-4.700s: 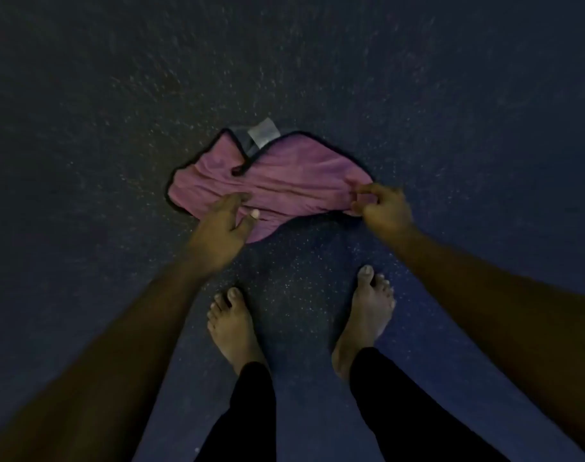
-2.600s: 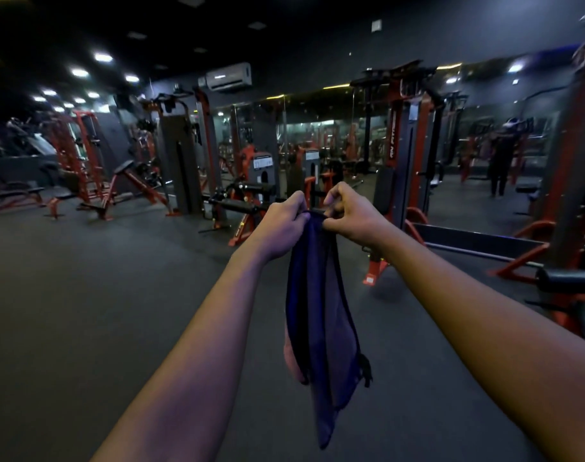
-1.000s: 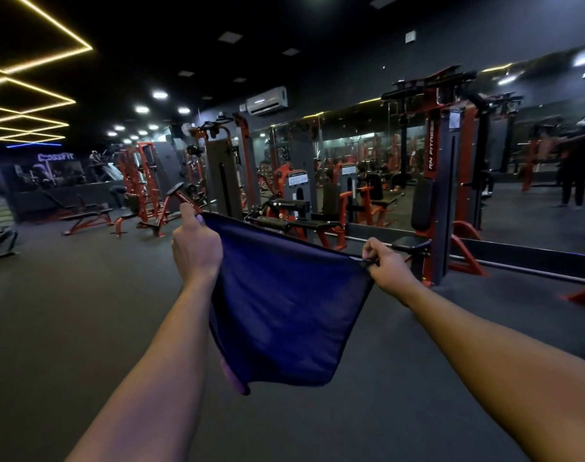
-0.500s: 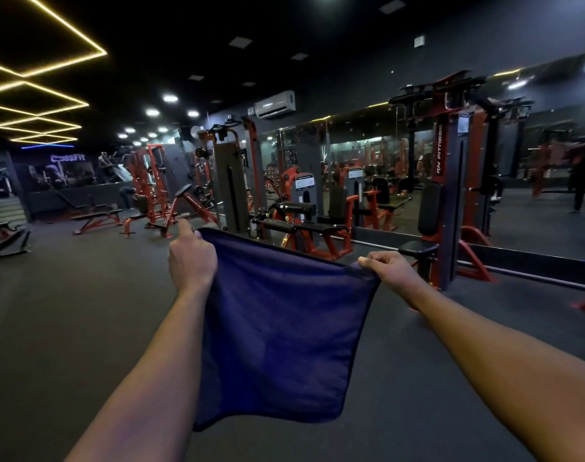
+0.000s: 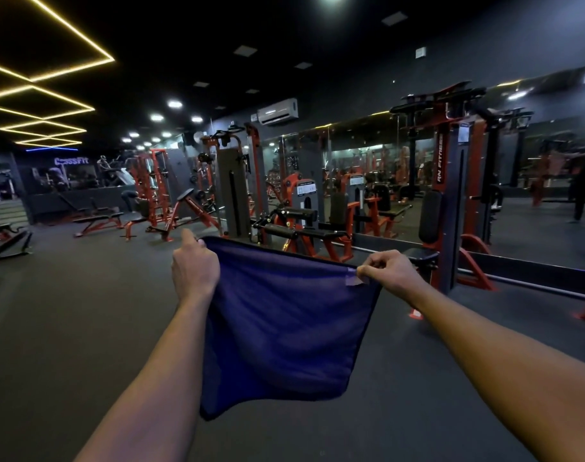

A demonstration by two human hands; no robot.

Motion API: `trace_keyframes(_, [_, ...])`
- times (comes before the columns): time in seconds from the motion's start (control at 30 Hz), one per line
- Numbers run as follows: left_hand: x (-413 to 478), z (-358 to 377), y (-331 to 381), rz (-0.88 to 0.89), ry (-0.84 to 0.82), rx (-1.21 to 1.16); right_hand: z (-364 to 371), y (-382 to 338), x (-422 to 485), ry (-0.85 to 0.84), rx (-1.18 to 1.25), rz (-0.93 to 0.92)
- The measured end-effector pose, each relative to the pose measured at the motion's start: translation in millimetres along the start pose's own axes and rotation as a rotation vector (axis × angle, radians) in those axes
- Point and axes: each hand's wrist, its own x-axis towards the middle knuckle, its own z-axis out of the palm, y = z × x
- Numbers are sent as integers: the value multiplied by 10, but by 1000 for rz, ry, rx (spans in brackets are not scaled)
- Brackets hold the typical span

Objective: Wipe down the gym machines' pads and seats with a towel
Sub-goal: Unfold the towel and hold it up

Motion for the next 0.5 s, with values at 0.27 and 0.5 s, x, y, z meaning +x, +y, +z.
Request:
trace_keyframes(0.27, [2, 41, 9, 0, -45, -19, -1, -129, 72, 59, -284, 86])
trace_keyframes(0.5, [-134, 165, 120, -78, -254, -40, 191, -292, 52, 170, -244, 321])
